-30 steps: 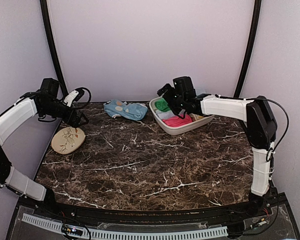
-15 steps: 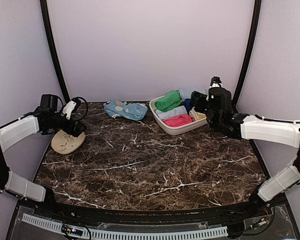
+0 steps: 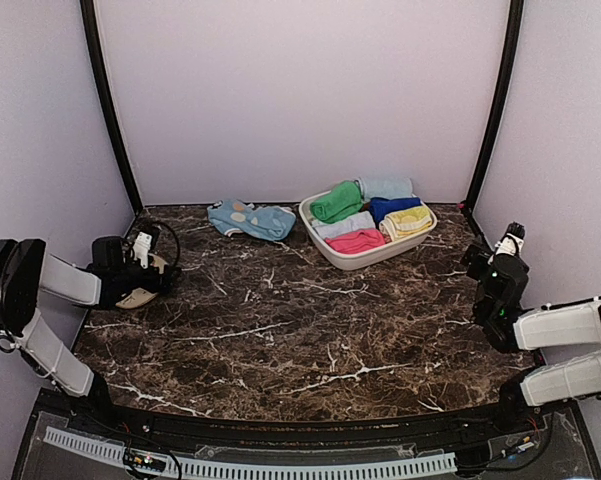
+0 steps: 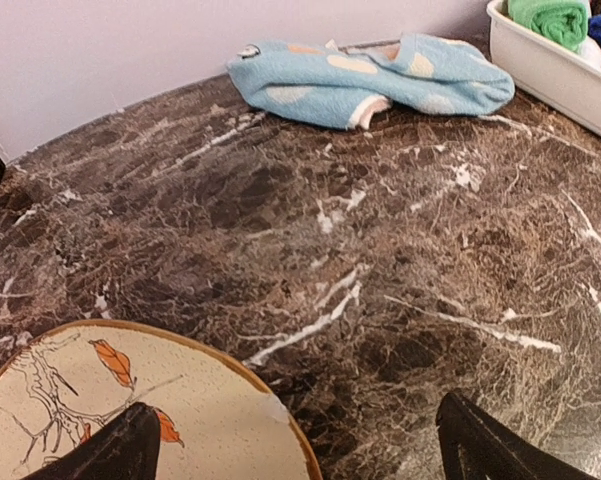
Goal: Roll the towels
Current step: Reset both arms
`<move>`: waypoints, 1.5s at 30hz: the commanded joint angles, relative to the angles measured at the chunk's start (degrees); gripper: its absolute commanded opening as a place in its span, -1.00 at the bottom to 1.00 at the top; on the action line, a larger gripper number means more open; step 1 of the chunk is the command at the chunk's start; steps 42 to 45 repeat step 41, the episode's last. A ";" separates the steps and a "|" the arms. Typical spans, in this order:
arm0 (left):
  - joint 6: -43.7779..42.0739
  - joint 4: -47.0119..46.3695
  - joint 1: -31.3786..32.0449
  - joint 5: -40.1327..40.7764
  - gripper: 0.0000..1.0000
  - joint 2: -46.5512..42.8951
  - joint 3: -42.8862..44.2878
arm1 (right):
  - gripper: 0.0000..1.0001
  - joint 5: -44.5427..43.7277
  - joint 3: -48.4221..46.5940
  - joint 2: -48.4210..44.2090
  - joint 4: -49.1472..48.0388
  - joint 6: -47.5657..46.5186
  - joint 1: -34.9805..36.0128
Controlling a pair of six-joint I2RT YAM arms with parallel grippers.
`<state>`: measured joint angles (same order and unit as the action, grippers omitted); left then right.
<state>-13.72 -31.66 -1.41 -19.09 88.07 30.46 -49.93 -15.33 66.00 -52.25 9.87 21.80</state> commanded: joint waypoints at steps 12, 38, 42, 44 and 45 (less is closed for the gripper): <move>7.71 -45.11 -1.75 5.47 0.98 1.30 -17.97 | 1.00 9.57 5.08 6.02 -13.43 -5.21 -11.92; 8.23 -42.17 -1.69 6.78 0.98 1.76 -15.96 | 1.00 30.40 3.92 22.48 -25.95 -8.00 -18.77; 8.18 -42.17 -1.73 6.79 0.98 1.82 -15.92 | 1.00 33.08 3.07 21.93 -22.87 -6.62 -20.63; 8.18 -42.17 -1.73 6.79 0.98 1.82 -15.92 | 1.00 33.08 3.07 21.93 -22.87 -6.62 -20.63; 8.18 -42.17 -1.73 6.79 0.98 1.82 -15.92 | 1.00 33.08 3.07 21.93 -22.87 -6.62 -20.63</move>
